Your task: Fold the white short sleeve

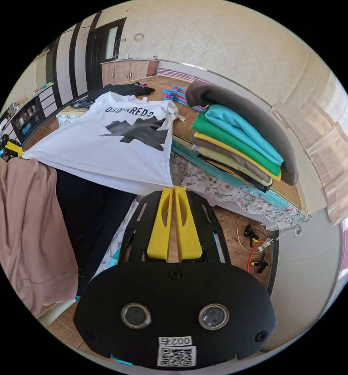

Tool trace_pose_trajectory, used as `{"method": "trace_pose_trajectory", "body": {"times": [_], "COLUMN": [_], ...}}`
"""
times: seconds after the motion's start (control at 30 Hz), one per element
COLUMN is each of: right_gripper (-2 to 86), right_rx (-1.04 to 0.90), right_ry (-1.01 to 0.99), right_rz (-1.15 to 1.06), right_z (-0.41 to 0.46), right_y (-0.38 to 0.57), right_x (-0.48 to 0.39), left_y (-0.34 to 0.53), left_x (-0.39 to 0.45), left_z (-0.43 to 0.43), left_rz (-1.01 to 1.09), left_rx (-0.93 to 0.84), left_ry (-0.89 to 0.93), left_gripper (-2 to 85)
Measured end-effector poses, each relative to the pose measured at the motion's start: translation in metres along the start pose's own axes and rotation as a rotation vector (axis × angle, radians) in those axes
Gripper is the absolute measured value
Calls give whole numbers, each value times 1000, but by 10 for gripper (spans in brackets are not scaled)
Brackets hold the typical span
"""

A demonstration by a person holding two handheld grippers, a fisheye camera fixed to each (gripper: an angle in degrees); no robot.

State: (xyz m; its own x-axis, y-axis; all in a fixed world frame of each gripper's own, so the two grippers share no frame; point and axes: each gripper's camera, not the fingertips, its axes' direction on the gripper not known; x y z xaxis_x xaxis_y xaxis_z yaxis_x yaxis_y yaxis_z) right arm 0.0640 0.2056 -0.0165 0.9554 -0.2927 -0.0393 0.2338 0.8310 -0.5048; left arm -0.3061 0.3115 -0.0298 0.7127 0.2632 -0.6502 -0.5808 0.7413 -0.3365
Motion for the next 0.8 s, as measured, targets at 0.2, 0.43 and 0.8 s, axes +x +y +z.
{"method": "trace_pose_trajectory", "body": {"times": [0.2,0.43,0.8], "right_gripper": [-9,-9,41], "right_rx": [25,-82,-145], "right_ry": [-34,-161,-278], "right_rz": [-41,-116,-124], "right_z": [-9,9,27], "right_y": [-13,-18,-17], "right_x": [13,31,68], "left_y": [2,7,28], "left_x": [-3,-11,-60], "left_z": [-9,7,31], "left_rz": [22,22,-189], "left_rx": [28,-21,-75], "left_ry": [-17,-31,-14], "left_gripper": [-10,-10,-5]}}
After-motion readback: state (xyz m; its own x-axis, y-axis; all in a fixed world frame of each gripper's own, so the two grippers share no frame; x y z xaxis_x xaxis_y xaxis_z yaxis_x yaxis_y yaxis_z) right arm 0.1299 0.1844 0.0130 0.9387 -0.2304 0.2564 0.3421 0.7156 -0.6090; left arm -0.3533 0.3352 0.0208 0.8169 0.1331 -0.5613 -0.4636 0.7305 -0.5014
